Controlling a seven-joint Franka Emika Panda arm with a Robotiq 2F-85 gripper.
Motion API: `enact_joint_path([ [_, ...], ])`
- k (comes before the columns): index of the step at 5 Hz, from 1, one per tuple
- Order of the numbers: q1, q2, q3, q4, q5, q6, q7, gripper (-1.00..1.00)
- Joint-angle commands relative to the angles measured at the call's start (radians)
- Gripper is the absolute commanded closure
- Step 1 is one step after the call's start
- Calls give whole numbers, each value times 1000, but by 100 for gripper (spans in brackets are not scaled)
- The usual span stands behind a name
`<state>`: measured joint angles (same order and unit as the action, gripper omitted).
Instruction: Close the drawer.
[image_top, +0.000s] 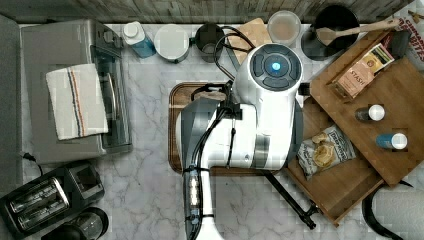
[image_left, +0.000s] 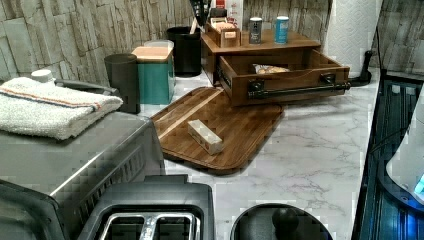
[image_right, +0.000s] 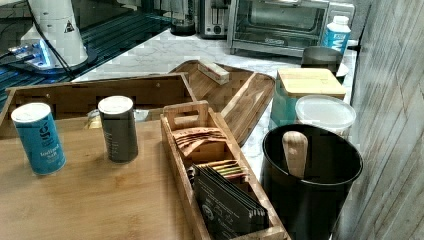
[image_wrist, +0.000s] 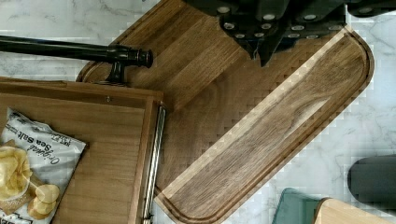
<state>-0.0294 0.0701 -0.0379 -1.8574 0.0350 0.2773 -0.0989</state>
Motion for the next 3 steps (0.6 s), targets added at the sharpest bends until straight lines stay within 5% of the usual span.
enact_joint_path([
  [1, -2, 0, 0, -10, 4, 0, 0, 100],
  [3, 42, -79, 44, -206, -29, 201, -138, 100],
])
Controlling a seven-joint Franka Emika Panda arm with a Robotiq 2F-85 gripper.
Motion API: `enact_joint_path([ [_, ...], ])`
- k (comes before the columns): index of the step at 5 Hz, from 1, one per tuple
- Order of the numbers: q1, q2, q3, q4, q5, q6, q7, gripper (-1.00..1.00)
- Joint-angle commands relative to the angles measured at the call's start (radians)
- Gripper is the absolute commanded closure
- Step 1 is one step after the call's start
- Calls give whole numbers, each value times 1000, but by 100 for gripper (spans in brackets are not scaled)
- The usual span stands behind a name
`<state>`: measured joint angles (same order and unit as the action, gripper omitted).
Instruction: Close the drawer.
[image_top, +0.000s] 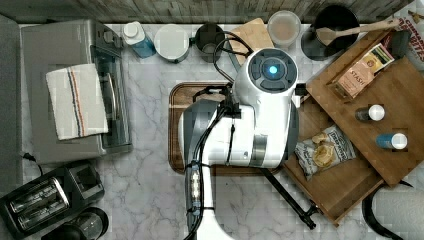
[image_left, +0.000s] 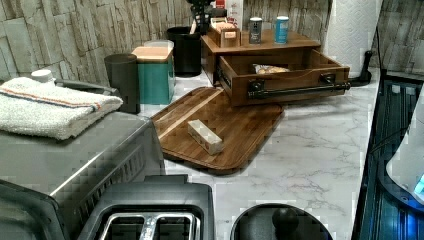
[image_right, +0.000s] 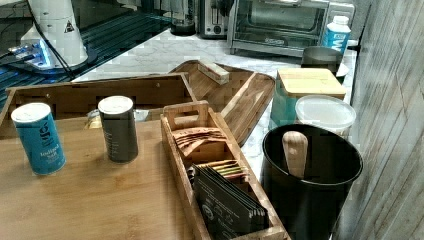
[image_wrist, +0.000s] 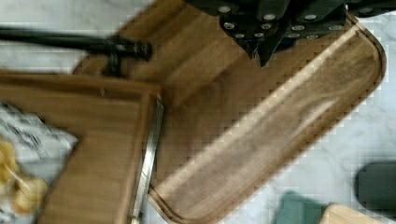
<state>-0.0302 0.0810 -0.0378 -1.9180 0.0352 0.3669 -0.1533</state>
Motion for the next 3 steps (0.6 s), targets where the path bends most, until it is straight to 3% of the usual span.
enact_joint_path([
  [1, 61, -110, 69, -240, -63, 217, -133, 100],
  [2, 82, -132, 90, -336, -124, 334, -205, 100],
  [3, 76, -156, 95, -412, -123, 405, -364, 100],
])
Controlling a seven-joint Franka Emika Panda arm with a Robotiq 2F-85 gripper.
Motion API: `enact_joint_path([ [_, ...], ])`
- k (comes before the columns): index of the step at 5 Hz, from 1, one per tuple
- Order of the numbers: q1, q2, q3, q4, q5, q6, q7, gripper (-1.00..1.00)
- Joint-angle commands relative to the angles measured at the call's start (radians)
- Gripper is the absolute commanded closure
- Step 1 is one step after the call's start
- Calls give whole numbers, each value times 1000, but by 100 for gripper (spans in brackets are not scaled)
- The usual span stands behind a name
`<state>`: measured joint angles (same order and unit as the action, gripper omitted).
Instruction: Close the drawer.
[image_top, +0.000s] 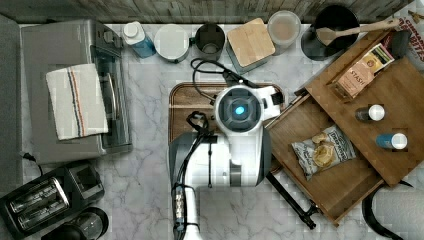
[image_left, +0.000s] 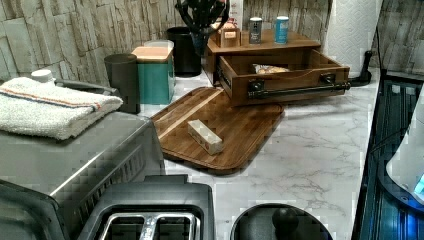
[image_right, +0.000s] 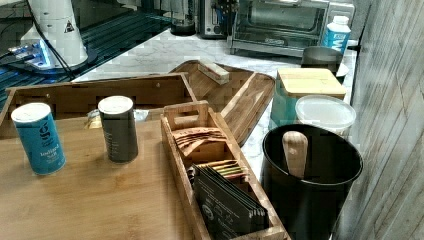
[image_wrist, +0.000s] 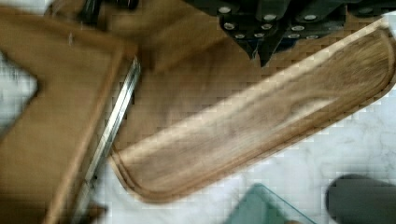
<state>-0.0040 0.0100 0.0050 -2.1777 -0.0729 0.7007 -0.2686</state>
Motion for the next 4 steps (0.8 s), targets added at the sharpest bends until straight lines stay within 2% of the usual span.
enact_joint_path([
  [1, 24, -114, 49, -232, 39, 131, -483, 100],
  [2, 15, -119, 10, -271, 66, 158, -722, 100],
  [4, -8, -116, -36, -355, 86, 210, -1005, 100],
])
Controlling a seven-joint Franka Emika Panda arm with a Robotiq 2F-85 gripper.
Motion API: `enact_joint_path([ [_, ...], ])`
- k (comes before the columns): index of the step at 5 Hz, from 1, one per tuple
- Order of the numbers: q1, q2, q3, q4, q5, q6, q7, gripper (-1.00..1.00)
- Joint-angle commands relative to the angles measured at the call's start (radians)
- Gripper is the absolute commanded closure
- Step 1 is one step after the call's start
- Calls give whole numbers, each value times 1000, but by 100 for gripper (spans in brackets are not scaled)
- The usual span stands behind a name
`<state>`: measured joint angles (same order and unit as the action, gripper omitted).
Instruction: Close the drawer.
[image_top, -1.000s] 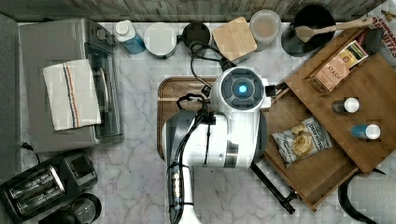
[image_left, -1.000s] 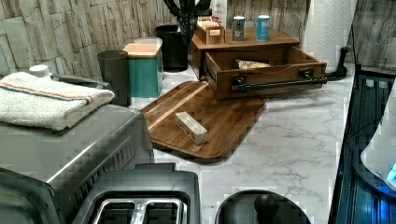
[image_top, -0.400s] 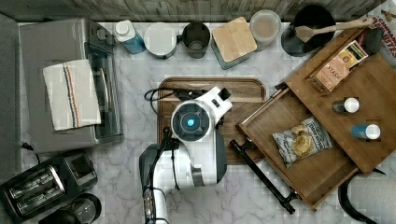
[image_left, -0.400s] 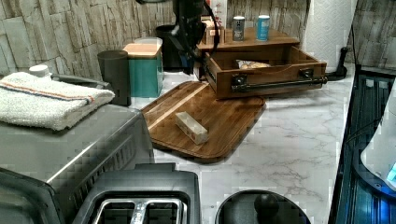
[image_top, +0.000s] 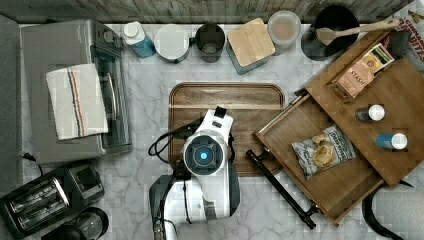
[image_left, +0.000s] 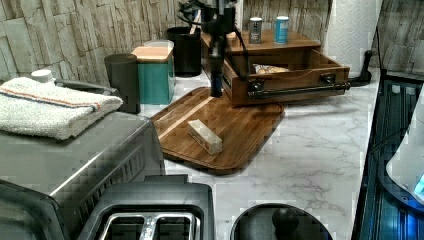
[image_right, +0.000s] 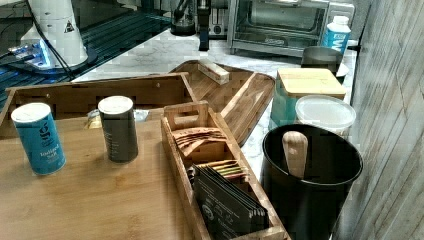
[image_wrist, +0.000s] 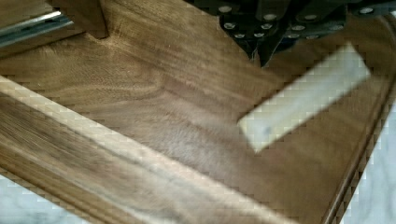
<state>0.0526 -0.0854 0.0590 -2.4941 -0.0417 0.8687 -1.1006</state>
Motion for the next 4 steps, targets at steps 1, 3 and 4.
enact_joint_path([
  [1, -54, -28, -94, -110, 54, 112, -142, 100],
  [3, -29, -81, -121, -182, 80, 38, -136, 100],
  [4, -28, -106, -137, -232, 78, 56, -178, 100],
])
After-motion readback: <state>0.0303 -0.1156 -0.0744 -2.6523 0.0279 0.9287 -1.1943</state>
